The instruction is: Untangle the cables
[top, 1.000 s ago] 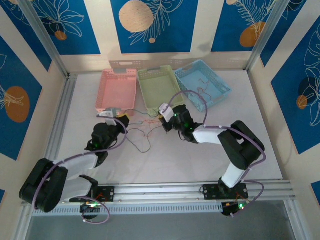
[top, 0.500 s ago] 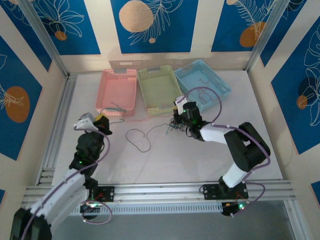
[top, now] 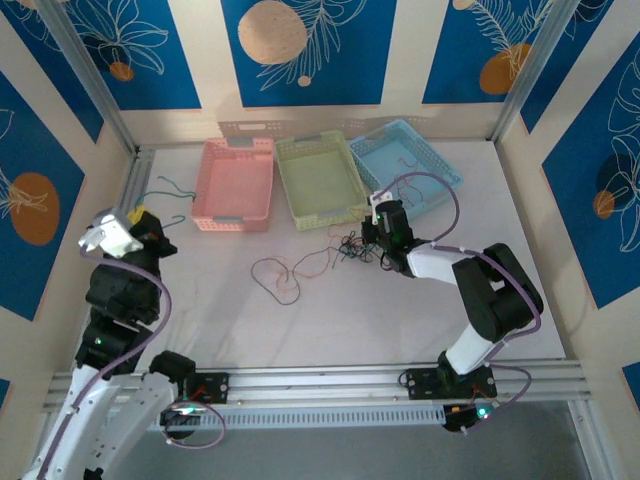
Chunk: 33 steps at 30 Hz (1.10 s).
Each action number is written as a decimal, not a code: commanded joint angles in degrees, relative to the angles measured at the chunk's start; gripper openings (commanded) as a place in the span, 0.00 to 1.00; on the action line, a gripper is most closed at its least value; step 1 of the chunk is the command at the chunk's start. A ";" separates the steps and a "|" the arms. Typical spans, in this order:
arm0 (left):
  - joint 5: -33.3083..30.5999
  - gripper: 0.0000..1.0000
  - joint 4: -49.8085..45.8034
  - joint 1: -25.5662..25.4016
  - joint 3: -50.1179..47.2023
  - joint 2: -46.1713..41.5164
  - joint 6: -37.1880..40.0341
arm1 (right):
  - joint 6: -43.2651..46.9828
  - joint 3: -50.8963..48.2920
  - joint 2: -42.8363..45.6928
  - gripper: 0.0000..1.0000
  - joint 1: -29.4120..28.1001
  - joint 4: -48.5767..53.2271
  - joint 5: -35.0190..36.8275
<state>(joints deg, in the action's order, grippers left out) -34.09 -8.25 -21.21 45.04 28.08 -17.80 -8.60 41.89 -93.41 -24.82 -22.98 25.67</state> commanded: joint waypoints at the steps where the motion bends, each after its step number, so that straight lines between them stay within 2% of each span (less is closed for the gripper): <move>1: 4.97 0.00 -1.72 0.70 3.61 5.58 2.89 | -1.76 0.92 1.56 0.00 0.07 0.57 1.27; 5: 14.60 0.00 2.15 0.71 8.18 16.78 2.09 | -1.37 1.03 1.54 0.00 -0.03 0.57 0.65; 10: 21.04 0.00 5.41 2.91 15.57 33.13 -0.72 | -0.76 1.06 1.44 0.00 -0.42 0.42 0.04; 16: 23.91 0.00 5.67 7.30 24.77 50.51 -2.94 | 0.19 1.47 1.12 0.00 -0.95 0.27 -0.04; 24: 25.30 0.01 7.75 10.97 29.09 65.63 -4.44 | 0.35 1.73 0.94 0.00 -1.07 0.13 -0.57; 25: 26.15 0.15 7.09 11.59 30.37 68.03 -4.39 | 0.30 1.75 0.92 0.00 -1.03 0.21 -0.59; 26: 27.50 0.38 5.91 12.08 31.86 70.25 -4.30 | 0.34 1.63 0.94 0.00 -1.02 0.19 -0.62; 27: 28.91 0.51 3.76 12.62 33.36 71.78 -4.60 | 0.33 1.66 0.94 0.00 -1.07 0.21 -0.77; 29: 30.35 0.64 -0.93 13.15 34.97 72.76 -6.36 | 0.46 1.59 1.19 0.00 -1.03 -0.29 -1.96; 32: 32.79 0.78 4.57 13.04 27.00 67.04 -9.22 | 0.85 2.00 1.52 0.00 -1.11 -0.52 -5.46; 33: 33.63 0.79 6.64 13.09 23.90 64.60 -9.58 | 0.91 2.02 1.68 0.00 -1.19 -0.45 -6.51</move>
<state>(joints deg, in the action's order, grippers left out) -4.54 -4.21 -8.45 73.80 99.46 -24.38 -8.49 42.04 -93.41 -25.54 -22.68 23.07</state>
